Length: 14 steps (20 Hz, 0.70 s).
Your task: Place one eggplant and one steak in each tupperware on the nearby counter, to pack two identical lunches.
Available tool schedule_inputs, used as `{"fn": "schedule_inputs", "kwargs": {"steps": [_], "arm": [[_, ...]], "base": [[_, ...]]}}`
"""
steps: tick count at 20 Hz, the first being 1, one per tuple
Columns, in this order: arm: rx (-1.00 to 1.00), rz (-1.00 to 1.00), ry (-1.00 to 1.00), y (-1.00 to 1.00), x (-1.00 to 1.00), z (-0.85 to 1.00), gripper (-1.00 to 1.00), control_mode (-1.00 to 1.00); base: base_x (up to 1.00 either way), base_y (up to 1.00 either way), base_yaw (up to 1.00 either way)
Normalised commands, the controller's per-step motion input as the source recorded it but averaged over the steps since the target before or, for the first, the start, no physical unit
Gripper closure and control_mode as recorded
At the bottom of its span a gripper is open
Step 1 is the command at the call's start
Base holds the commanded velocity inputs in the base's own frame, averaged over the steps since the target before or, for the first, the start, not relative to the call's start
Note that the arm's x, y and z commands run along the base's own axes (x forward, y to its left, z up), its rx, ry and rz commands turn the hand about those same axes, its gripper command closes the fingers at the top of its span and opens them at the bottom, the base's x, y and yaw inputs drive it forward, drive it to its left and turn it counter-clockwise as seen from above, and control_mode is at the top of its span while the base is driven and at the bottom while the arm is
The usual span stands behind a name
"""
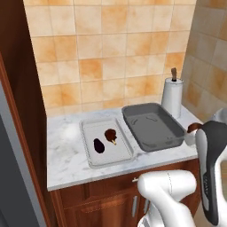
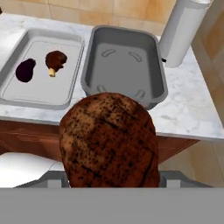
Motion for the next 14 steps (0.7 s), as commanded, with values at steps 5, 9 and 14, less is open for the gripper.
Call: {"fn": "schedule_inputs", "kwargs": {"steps": [5, 9, 14], "arm": [[0.00, -0.03, 0.06, 0.00, 0.45, -0.02, 1.00, -1.00], [0.00, -0.06, 0.01, 0.00, 0.82, 0.00, 1.00, -1.00], [0.12, -0.14, -0.01, -0.14, 0.80, -0.26, 1.00, -1.00]], "base": [[0.00, 0.00, 0.00], [0.00, 0.00, 0.00], [0.00, 0.00, 0.00]]}}
